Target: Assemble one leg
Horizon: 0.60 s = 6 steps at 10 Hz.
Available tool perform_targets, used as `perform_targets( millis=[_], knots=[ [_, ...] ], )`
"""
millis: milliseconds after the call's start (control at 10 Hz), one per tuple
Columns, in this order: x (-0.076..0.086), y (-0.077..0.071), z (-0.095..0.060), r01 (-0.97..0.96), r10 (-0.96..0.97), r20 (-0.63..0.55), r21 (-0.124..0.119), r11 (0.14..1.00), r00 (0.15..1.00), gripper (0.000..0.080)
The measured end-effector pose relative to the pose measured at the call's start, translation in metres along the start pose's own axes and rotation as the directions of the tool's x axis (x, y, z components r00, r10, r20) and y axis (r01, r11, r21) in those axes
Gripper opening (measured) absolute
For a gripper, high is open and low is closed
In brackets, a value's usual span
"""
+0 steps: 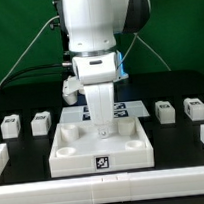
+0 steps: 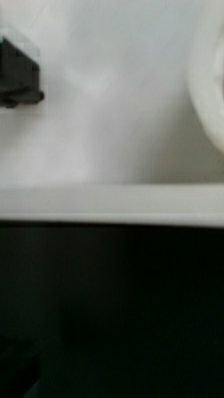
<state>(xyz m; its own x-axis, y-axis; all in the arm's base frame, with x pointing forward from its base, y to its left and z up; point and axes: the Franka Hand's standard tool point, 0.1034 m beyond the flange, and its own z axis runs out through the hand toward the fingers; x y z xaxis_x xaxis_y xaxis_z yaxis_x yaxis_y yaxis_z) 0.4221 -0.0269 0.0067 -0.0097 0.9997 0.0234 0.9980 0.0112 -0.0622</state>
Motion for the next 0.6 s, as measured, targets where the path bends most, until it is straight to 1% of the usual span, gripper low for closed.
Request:
perform_targets(
  millis=[100,300,400,500,600],
  knots=[
    [0.0001,-0.0003,0.0004,0.000,0.000,0.000,0.001,1.000,1.000,0.0637],
    [0.0001,-0.0004,0.0007,-0.001,0.001,0.000,0.001,1.000,1.000,0.0286],
    [0.0001,-0.0005,0.0008,-0.001,0.001,0.000,0.002,1.000,1.000,0.0286],
    [0.0001,-0.0005,0.0008,-0.001,0.001,0.000,0.002,1.000,1.000,0.0144],
    [0.0002,0.0017,-0.0004,0.000,0.000,0.000,-0.009,1.000,1.000,0.0063]
  ],
)
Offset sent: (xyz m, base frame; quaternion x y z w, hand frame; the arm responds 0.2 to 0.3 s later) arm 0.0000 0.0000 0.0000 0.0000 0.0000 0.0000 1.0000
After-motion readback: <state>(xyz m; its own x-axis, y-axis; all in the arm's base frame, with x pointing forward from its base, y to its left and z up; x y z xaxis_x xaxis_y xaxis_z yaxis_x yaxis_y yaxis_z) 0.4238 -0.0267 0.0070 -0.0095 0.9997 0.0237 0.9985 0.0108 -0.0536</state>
